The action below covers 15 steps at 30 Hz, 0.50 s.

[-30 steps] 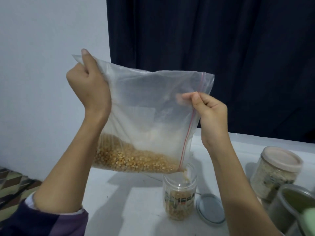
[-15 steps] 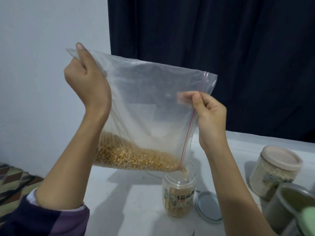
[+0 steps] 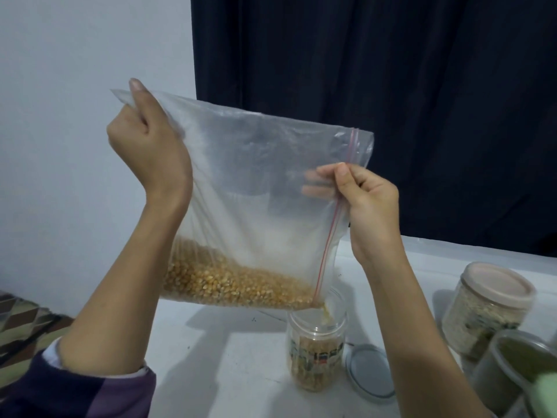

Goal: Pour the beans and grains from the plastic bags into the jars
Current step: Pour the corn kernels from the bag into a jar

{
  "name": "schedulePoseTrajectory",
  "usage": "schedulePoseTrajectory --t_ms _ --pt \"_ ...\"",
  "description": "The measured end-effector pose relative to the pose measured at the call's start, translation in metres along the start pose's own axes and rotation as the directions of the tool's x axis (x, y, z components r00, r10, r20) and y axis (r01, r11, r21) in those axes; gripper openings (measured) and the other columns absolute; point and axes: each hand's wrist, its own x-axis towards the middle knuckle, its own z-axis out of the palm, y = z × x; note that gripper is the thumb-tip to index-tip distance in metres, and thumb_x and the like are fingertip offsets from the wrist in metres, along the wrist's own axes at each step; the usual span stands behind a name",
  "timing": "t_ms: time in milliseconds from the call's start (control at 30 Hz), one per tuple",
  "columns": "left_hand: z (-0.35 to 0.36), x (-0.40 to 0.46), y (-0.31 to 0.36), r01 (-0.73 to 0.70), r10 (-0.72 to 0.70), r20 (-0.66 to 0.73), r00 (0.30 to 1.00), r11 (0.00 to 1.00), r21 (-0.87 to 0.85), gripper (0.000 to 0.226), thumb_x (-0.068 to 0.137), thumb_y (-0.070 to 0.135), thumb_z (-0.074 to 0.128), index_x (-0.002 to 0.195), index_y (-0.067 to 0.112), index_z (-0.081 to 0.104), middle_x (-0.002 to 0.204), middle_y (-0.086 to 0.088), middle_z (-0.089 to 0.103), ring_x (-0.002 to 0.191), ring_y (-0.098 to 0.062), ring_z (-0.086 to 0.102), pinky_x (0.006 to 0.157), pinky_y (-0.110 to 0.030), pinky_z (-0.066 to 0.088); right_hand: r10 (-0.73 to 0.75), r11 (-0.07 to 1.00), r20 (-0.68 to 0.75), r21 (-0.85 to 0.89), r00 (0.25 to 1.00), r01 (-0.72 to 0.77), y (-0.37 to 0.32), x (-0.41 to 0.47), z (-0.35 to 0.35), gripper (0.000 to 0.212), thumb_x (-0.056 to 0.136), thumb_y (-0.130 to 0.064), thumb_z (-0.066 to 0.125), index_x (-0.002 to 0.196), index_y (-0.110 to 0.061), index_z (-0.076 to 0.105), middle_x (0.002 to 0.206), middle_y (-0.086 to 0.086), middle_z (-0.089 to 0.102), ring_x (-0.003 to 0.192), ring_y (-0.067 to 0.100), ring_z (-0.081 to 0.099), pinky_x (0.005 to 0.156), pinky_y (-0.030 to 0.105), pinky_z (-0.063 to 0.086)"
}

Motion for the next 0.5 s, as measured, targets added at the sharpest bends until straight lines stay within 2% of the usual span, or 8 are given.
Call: schedulePoseTrajectory --t_ms 67,233,400,500 --pt "0.0010 0.0004 0.0005 -0.001 0.001 0.000 1.000 1.000 -0.007 0.052 0.099 0.022 0.039 0.053 0.022 0.015 0.035 0.014 0.021 0.040 -0.005 0.018 0.047 -0.018 0.017 -0.017 1.000 -0.051 0.012 0.999 0.017 -0.0012 0.0002 0.0006 0.024 0.099 -0.007 0.048 0.087 -0.006 0.068 0.086 0.001 0.075 0.076 0.017 0.073 0.087 0.025 0.053" --pt "0.0006 0.0042 0.0005 0.001 -0.001 -0.010 1.000 1.000 -0.008 0.052 0.099 0.023 0.039 0.053 0.022 0.016 0.035 0.014 0.022 0.040 -0.005 0.019 0.047 -0.018 0.018 0.003 1.000 -0.035 0.016 0.999 -0.002 -0.0047 -0.0001 0.0035 0.023 0.099 -0.008 0.048 0.088 -0.004 0.068 0.087 0.002 0.075 0.077 0.017 0.073 0.090 0.030 0.052" --pt "0.0002 0.0063 0.0008 0.000 0.000 -0.021 1.000 1.000 -0.005 0.052 0.099 0.022 0.039 0.053 0.023 0.015 0.035 0.014 0.021 0.040 -0.004 0.018 0.047 -0.018 0.017 0.012 1.000 0.006 -0.022 1.000 -0.012 -0.0068 -0.0003 0.0053 0.023 0.099 -0.010 0.049 0.087 -0.005 0.068 0.085 0.001 0.075 0.076 0.015 0.073 0.082 0.021 0.053" --pt "-0.0004 0.0073 0.0008 -0.010 0.010 -0.016 1.000 1.000 -0.003 0.053 0.100 0.022 0.039 0.053 0.023 0.015 0.035 0.014 0.021 0.040 -0.004 0.018 0.047 -0.017 0.017 -0.010 1.000 -0.048 0.001 0.999 0.010 -0.0073 0.0008 0.0060 0.024 0.099 -0.009 0.048 0.086 -0.006 0.068 0.085 0.001 0.075 0.078 0.016 0.073 0.088 0.026 0.052"
